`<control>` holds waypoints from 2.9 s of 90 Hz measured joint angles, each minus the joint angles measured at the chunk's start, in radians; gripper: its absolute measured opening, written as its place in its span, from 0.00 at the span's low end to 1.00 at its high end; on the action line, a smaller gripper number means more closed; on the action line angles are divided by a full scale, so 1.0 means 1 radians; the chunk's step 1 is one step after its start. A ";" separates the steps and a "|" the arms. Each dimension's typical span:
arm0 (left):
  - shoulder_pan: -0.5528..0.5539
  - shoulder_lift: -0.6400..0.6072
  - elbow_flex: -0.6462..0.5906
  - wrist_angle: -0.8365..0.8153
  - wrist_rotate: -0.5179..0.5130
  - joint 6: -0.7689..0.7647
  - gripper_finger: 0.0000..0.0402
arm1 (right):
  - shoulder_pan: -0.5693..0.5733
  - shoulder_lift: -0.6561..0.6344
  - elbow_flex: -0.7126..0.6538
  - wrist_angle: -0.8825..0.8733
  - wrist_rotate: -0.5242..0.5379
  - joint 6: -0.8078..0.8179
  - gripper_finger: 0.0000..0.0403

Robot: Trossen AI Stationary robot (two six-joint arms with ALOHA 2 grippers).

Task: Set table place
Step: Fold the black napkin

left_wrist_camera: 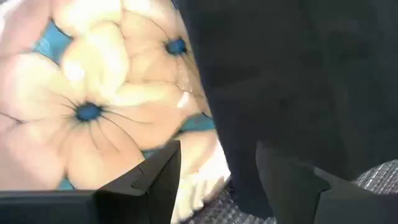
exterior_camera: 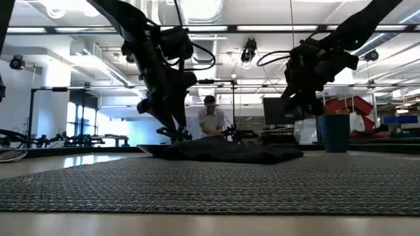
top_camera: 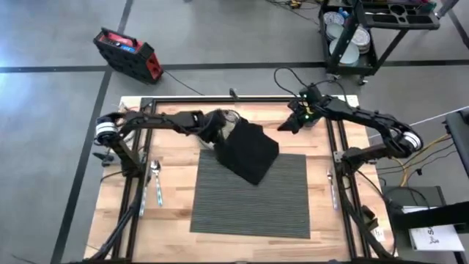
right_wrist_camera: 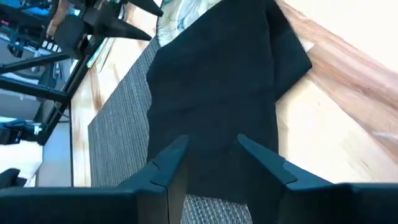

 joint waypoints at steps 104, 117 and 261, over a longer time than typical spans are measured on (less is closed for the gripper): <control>0.029 -0.074 -0.370 0.523 0.325 -0.165 0.54 | 0.031 0.099 -0.018 -0.006 0.097 0.018 0.26; 0.011 -0.073 -0.373 0.528 0.325 -0.174 0.54 | 0.031 0.099 -0.018 -0.005 0.097 0.018 0.24; 0.004 -0.325 -0.371 0.272 0.084 -0.146 0.00 | 0.031 0.099 -0.018 0.007 0.097 0.007 0.16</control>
